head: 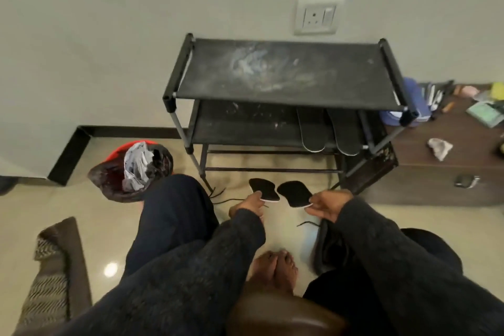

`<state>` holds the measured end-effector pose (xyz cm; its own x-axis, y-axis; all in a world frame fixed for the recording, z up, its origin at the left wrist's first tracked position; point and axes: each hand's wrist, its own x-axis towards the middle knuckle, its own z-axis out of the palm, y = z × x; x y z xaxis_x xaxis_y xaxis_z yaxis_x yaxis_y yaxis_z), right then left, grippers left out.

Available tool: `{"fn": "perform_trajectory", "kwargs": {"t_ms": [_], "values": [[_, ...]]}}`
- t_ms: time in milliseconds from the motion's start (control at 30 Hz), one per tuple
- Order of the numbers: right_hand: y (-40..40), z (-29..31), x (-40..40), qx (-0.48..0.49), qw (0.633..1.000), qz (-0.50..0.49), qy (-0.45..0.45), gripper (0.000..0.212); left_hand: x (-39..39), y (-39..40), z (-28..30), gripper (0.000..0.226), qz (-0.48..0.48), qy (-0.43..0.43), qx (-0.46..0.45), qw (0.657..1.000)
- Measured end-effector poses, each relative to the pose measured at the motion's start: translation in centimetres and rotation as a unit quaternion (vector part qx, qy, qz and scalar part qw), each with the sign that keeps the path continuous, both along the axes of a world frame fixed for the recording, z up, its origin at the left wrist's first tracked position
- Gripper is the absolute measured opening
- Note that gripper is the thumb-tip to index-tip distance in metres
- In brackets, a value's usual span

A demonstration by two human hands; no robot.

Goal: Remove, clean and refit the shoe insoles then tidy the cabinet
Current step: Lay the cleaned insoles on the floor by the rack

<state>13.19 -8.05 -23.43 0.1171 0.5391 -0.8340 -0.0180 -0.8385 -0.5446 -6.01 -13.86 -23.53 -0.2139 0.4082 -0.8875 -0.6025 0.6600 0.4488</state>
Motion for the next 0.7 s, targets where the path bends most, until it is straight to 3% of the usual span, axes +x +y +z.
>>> {"fn": "perform_trajectory", "kwargs": {"t_ms": [267,467,700], "values": [[-8.6,9.0,1.1,0.087,0.993,-0.033,0.067,0.023,-1.4,-6.7,8.9,0.026,-0.023,0.002,0.063,0.998],[-11.6,11.5,1.1,0.155,0.981,-0.055,0.105,0.028,-4.5,-9.3,12.4,0.026,0.001,0.031,0.107,0.994],[-9.7,12.0,-2.4,0.223,0.965,-0.077,0.111,0.025,-7.8,-6.2,14.0,0.018,0.037,0.073,0.152,0.985]]}}
